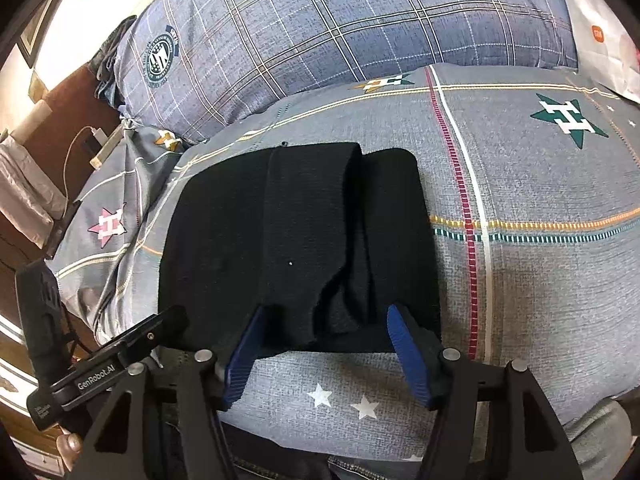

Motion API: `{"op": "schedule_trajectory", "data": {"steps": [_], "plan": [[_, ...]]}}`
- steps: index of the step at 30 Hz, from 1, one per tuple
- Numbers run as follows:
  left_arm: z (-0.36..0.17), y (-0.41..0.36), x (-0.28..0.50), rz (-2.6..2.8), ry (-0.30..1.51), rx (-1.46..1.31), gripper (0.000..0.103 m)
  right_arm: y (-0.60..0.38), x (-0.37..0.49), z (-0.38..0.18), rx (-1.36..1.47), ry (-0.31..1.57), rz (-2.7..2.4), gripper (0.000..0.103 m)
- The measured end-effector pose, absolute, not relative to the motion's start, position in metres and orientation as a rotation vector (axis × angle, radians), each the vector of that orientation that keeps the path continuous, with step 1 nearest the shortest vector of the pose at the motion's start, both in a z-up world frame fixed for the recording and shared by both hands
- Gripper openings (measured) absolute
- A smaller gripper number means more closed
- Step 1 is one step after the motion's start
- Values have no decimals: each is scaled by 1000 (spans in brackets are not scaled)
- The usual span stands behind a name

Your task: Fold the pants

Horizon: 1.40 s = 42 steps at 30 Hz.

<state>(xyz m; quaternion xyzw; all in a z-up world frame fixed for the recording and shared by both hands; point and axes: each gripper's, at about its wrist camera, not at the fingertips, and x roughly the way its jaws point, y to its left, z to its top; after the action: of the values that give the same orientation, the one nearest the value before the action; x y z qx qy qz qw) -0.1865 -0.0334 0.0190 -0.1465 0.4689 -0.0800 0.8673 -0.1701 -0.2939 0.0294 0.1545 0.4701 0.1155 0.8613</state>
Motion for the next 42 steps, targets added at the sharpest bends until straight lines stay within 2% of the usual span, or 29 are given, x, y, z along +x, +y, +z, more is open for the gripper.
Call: {"op": "schedule_trajectory", "data": {"steps": [5,14,22,29,32,37,42], "plan": [[19,-34,-186,-166,980,-304,88,-304,-169,28,452,970,294,81],[20,-35,-188,-161,979,-296,88,-324,-166,20,665,961,342,85],[19,-35,-187,-158,978,-294,89,-318,-163,21,613,1009,360,85],[19,-35,-187,-159,978,-293,89,-299,-159,23,511,1040,360,94],[19,-35,-187,-162,981,-299,89,-295,-160,25,475,1049,354,95],[18,-34,-187,-165,982,-304,89,-309,-169,44,535,996,312,95],[18,-34,-187,-164,985,-307,89,-305,-173,62,351,975,195,95]]}}
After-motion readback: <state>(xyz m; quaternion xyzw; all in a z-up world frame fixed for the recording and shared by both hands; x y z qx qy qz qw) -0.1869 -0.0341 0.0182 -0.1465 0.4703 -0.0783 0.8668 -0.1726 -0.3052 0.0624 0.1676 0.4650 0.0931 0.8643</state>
